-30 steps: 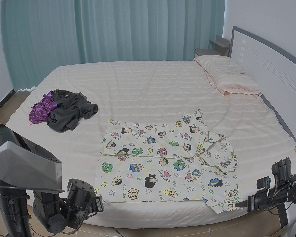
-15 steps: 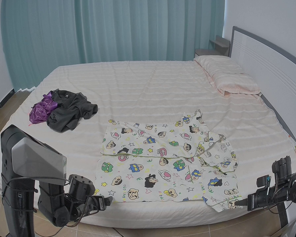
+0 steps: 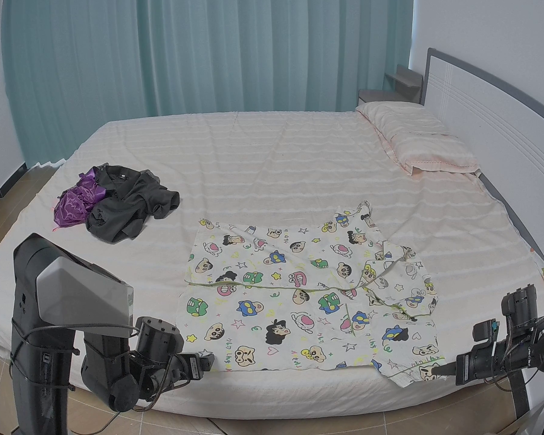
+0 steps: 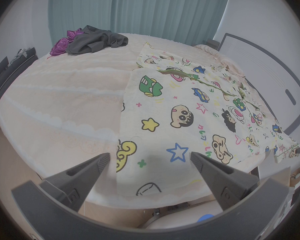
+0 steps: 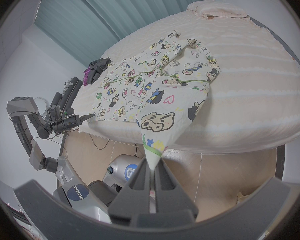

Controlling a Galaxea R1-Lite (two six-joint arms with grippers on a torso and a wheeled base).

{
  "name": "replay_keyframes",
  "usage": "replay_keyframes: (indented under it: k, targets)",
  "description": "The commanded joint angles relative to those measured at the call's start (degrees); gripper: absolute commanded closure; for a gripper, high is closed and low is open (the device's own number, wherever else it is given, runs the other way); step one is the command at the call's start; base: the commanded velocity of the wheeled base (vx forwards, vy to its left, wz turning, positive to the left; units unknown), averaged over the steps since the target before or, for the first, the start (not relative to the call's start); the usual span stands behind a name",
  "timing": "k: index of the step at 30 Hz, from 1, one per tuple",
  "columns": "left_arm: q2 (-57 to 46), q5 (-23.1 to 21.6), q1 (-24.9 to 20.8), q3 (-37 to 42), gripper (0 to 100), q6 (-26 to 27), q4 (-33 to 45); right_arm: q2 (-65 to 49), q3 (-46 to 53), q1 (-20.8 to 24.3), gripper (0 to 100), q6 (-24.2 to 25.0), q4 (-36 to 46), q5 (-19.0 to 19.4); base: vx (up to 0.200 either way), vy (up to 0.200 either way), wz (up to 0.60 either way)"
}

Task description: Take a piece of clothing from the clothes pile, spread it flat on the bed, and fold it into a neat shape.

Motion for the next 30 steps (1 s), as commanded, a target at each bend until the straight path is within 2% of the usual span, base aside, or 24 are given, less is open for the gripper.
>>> replay_keyframes:
  k: [1, 6, 7, 26, 30]
  targets:
    - [1.27, 0.01, -0.02, -0.97, 0, -0.01, -0.02, -0.1, -0.17, 0.02, 100, -0.02, -0.03, 0.07, 0.0, 0.0, 0.0]
    - [1.53, -0.25, -0.11, -1.68, 0, -0.1, 0.33, 0.08, -0.08, 0.02, 100, 0.06, -0.03, 0.78, 0.0, 0.0, 0.0]
    - [1.53, -0.16, -0.28, -1.68, 100, -0.19, 0.33, 0.08, -0.08, 0.02, 100, 0.06, -0.03, 0.78, 0.0, 0.0, 0.0]
    - [-2.68, 0.81, -0.28, 2.45, 100, -0.63, 0.07, -0.63, 1.77, -0.77, 100, -0.37, 0.77, 0.51, 0.0, 0.0, 0.0]
    - [-3.48, 1.07, -0.28, 4.74, 100, -0.28, 0.07, -2.03, 2.03, -0.77, 100, -0.99, 4.28, 0.34, 0.0, 0.0, 0.0]
